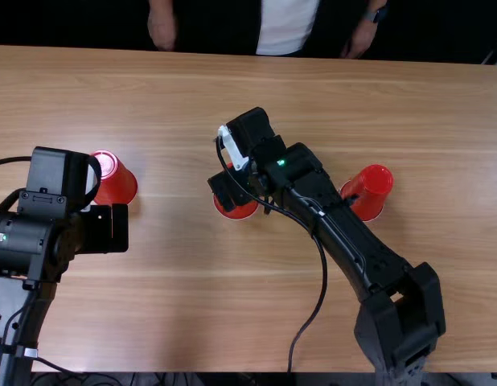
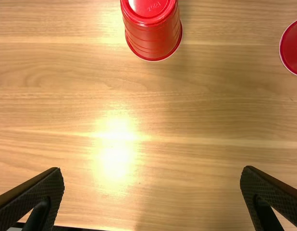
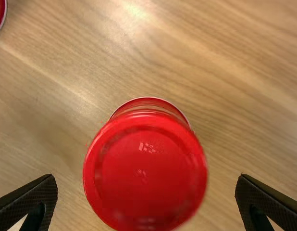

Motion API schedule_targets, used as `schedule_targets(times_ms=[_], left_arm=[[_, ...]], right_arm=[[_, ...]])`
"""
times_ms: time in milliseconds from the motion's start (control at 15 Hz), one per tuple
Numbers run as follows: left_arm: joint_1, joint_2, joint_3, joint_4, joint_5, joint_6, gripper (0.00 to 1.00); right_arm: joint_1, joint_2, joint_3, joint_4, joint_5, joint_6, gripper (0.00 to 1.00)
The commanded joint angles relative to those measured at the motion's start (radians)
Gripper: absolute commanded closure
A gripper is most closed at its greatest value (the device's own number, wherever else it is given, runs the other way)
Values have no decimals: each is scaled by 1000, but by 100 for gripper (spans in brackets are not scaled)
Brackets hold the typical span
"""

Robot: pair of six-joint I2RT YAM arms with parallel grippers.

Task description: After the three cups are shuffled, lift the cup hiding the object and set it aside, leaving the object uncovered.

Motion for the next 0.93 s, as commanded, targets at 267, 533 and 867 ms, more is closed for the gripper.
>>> schedule_targets(times_ms=[267,533,867], left_arm=[[9,2,1,3,7,-4,0],[9,4,-21,11,9,-4,0],[12,4,-39,18,9,-4,0]], right_arm=[[13,64,44,0,-4,1,0],[12,78,42,0,0,1,17],[12,80,36,0,2,0,66]])
